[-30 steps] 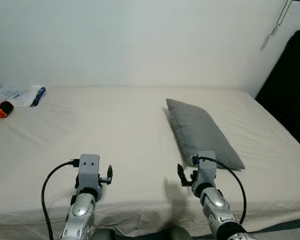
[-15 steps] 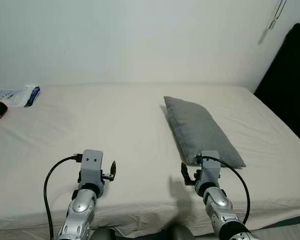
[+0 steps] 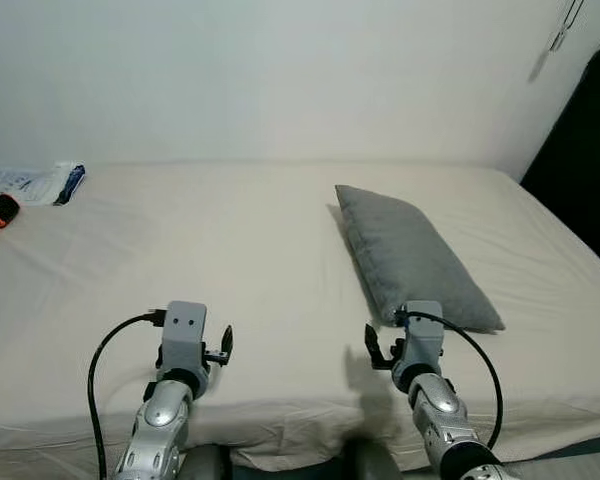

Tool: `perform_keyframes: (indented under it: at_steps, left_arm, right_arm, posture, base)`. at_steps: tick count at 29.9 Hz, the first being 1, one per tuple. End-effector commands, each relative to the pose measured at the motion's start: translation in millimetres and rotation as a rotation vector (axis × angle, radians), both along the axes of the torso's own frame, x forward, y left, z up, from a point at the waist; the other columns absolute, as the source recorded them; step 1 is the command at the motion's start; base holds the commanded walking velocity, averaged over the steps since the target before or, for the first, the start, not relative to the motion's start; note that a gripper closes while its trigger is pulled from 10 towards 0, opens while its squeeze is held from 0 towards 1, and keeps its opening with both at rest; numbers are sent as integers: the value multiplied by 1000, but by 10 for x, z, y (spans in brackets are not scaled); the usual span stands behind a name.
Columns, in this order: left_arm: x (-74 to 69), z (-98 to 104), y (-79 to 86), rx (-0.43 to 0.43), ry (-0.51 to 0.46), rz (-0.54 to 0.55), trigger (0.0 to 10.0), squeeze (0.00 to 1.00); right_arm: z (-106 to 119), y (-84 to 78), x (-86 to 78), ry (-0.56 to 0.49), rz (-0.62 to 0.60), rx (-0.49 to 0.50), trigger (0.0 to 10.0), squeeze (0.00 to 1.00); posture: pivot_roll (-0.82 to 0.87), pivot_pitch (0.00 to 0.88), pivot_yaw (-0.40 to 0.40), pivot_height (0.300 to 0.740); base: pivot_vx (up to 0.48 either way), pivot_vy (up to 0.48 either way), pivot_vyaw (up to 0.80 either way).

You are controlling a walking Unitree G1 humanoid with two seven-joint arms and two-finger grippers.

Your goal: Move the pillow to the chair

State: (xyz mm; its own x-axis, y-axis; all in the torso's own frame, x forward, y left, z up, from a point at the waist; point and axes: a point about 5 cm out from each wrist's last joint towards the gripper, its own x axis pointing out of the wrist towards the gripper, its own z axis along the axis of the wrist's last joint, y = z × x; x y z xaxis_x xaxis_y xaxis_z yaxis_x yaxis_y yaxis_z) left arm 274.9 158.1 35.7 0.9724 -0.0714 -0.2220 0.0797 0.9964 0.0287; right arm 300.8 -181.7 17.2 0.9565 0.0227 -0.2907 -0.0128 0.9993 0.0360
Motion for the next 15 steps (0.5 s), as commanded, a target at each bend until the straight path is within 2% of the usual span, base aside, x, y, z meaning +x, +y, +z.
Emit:
perform_keyframes:
  at_steps: [1, 8, 13, 15]
  left_arm:
    - [-2, 4, 35, 24, 6, -5, 10000, 0]
    - [4, 19, 53, 24, 1, -2, 10000, 0]
    - [10, 27, 65, 22, -1, -4, 10000, 0]
    - [19, 39, 75, 16, -3, 1, 10000, 0]
  right_arm:
    - [10, -10, 11, -4, -4, -1, 10000, 0]
    - [33, -45, 19, -20, -20, -6, 10000, 0]
    - [61, -54, 31, -44, -26, 32, 10000, 0]
    - [64, -56, 46, -32, -5, 22, 10000, 0]
  posture:
    - [73, 0, -77, 590]
    - [66, 0, -72, 590]
    - [66, 0, -69, 590]
    - [69, 0, -68, 575]
  base:
    - [0, 0, 0]
    - [0, 0, 0]
    - [0, 0, 0]
    - [0, 0, 0]
